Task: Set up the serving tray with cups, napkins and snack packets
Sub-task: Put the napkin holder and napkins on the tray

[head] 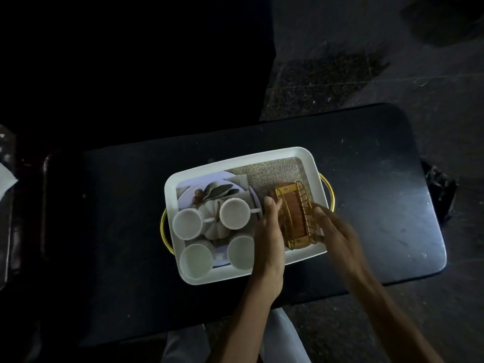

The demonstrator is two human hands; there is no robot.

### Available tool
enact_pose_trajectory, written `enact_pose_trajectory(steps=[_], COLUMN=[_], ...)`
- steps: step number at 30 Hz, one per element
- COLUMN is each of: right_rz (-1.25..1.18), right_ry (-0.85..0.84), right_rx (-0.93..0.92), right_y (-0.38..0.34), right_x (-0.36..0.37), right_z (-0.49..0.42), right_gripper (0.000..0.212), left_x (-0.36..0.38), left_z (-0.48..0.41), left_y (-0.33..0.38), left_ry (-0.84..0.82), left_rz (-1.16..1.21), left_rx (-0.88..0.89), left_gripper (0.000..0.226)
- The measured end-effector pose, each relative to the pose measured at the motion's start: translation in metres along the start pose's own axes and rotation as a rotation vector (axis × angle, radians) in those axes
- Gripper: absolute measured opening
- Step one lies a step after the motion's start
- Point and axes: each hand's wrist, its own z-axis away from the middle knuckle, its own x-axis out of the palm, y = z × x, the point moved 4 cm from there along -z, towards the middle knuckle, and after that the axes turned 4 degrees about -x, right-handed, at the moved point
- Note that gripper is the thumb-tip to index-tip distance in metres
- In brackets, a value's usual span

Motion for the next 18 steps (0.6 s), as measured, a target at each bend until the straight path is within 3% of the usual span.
enact_pose_trajectory(steps=[14, 18], right_rz=[0.065, 0.407], right_ry=[-0.01, 0.036], right_rx=[0.026, -0.069], right_y=[0.016, 0.009], right_x=[-0.004, -0.004], right_z=[-0.009, -0.007], right_gripper=[0.023, 0.038], left_x=[-0.003, -0.016], left_z=[-0.025, -0.023], left_y=[-0.016, -0.012], left_ry=[-0.025, -0.005], left_rz=[-0.127, -0.236], left_rx=[-0.019, 0.192], left_gripper=[0.066, 0.037])
